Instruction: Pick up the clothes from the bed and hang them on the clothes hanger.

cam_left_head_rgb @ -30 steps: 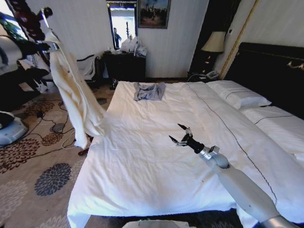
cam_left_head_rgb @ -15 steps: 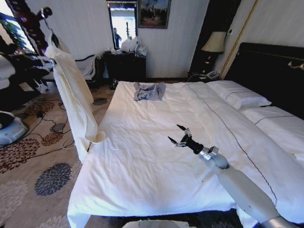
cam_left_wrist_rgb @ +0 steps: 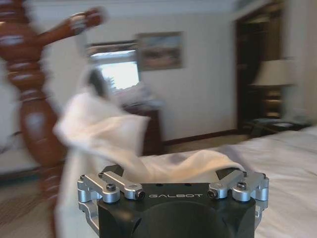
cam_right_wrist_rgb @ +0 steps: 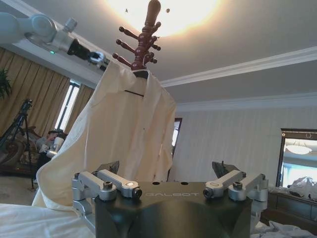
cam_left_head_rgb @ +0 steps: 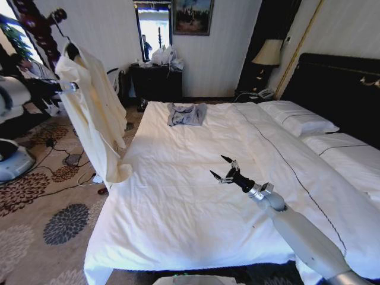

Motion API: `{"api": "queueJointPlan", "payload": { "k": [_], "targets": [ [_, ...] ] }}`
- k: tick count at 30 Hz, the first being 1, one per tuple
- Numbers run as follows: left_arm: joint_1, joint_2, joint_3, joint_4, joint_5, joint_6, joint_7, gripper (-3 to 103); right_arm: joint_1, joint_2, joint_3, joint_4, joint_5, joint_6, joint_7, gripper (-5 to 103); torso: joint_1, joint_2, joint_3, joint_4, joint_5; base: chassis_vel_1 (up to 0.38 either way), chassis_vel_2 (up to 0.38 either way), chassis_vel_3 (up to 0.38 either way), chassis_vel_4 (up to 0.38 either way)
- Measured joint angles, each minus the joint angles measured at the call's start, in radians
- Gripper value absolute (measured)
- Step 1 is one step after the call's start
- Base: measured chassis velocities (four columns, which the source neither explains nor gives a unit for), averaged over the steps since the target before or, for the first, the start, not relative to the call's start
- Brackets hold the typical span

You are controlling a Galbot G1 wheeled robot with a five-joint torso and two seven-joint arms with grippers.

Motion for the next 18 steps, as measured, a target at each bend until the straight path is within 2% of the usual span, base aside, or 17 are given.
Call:
{"api": "queueJointPlan", "payload": {
  "k": [1, 2, 3, 4, 5, 6, 7, 8, 12, 15, 18],
  "targets": [
    [0.017, 0.019, -0.002, -0.019, 0.009, -0.041, 0.073, 100, -0.001, -0.001, 0.001, -0.001, 0.0, 0.0, 0.0, 100, 0.0, 0.0, 0.0, 0.0006, 0.0, 0.0, 0.0, 0.0, 0.0],
    [0.017, 0.019, -0.002, -0.019, 0.009, -0.041, 0.073, 100, -0.001, -0.001, 0.001, -0.001, 0.0, 0.0, 0.0, 100, 0.0, 0.0, 0.0, 0.0006, 0.0, 0.0, 0.0, 0.0, 0.0],
    [0.027, 0.034, -0.001, -0.041, 0.012, -0.091, 0.148, 100, -0.001, -0.002, 0.002, -0.003, 0.0, 0.0, 0.0, 100, 0.0, 0.0, 0.0, 0.0009, 0.0, 0.0, 0.0, 0.0, 0.0],
    [0.029, 0.038, 0.005, -0.05, 0.013, -0.142, 0.184, 100, -0.001, -0.003, 0.002, -0.004, 0.0, 0.001, 0.0, 100, -0.001, 0.0, 0.0, 0.0009, 0.0002, 0.0, 0.0, 0.0, 0.0],
    [0.029, 0.038, 0.005, -0.05, 0.013, -0.142, 0.184, 100, -0.001, -0.003, 0.002, -0.004, 0.0, 0.001, 0.0, 100, -0.001, 0.0, 0.0, 0.0009, 0.0002, 0.0, 0.0, 0.0, 0.0],
    [0.028, 0.036, 0.017, -0.055, 0.023, -0.21, 0.224, 100, -0.002, -0.004, 0.003, -0.004, 0.0, 0.001, -0.001, 100, -0.001, 0.0, 0.0, 0.0001, 0.0002, 0.0, 0.0, 0.0, 0.0],
    [0.027, 0.034, 0.025, -0.057, 0.039, -0.237, 0.244, 100, -0.002, -0.004, 0.003, -0.003, -0.001, 0.001, -0.001, 100, -0.001, 0.0, 0.0, -0.0008, 0.0002, 0.0, 0.0, 0.0, 0.0],
    [0.027, 0.034, 0.025, -0.057, 0.039, -0.237, 0.244, 100, -0.002, -0.004, 0.003, -0.003, -0.001, 0.001, -0.001, 100, -0.001, 0.0, 0.0, -0.0008, 0.0002, 0.0, 0.0, 0.0, 0.0],
    [0.06, 0.04, 0.027, -0.06, 0.129, -0.24, 0.241, 100, -0.012, -0.004, 0.009, 0.01, -0.002, 0.002, -0.001, 100, 0.0, 0.0, 0.0, 0.0, -0.0001, 0.0, 0.0, 0.0, 0.0],
    [0.098, 0.055, 0.004, -0.075, 0.151, -0.237, 0.234, 100, -0.021, -0.007, 0.018, 0.01, -0.004, 0.004, -0.002, 100, -0.001, 0.0, 0.0, 0.0003, -0.0005, 0.0, 0.0, 0.0, 0.0],
    [0.126, 0.066, -0.023, -0.104, 0.138, -0.243, 0.223, 100, -0.03, -0.008, 0.024, 0.01, -0.006, 0.007, -0.004, 100, 0.0, 0.0, 0.0, 0.0003, -0.0003, 0.0, 0.0, 0.0, 0.0]
  ]
}}
